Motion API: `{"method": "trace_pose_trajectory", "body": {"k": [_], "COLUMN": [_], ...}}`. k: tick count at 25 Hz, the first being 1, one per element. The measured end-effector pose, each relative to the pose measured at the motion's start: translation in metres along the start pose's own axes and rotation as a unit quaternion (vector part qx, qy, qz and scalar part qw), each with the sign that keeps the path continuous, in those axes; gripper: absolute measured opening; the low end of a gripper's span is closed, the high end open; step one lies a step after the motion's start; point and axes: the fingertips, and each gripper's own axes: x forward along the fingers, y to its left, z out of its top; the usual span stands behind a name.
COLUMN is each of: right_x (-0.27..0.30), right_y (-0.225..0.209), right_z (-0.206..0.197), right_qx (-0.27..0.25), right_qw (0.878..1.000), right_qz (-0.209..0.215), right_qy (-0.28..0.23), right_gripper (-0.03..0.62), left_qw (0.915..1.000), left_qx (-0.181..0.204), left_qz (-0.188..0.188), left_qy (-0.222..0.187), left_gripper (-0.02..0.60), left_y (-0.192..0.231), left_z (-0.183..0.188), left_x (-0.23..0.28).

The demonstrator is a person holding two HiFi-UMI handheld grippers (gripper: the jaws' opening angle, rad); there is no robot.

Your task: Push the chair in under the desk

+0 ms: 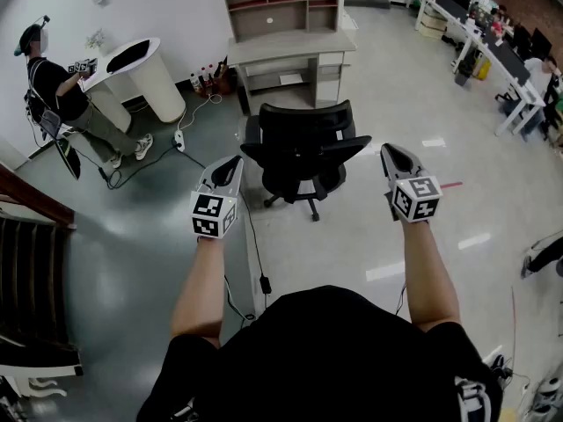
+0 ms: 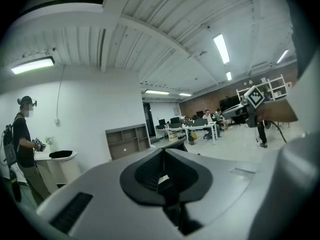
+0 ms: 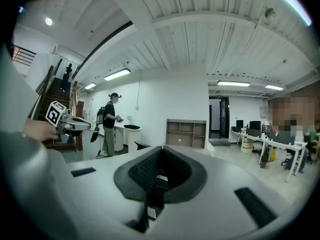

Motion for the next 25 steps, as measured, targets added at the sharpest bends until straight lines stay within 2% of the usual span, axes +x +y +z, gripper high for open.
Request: {"method": "trace_pose_trajectory", "body": {"k": [15, 25], "right_x": [0.012, 0.037], "right_y": [0.030, 0.028], "right_z": [0.010, 0.010], "right_qx": [0.012, 0.006], "right_qw": [1.000, 1.000], "right_qz": [-0.015, -0.016], "right_qy": [-0.016, -0.010], "right_gripper": [0.003, 0.003], "left_qw": [0.9998, 0.9998], "left_qx": [-0.004, -0.011], "left_qz": [-0.019, -0.015], "left_qy": [0.000, 0.001], "left_gripper": [0.014, 0.014], "left_y": [0.020, 0.039], "left_z": [-0.006, -0.014], "left_x": [-0.005, 0.008]}}
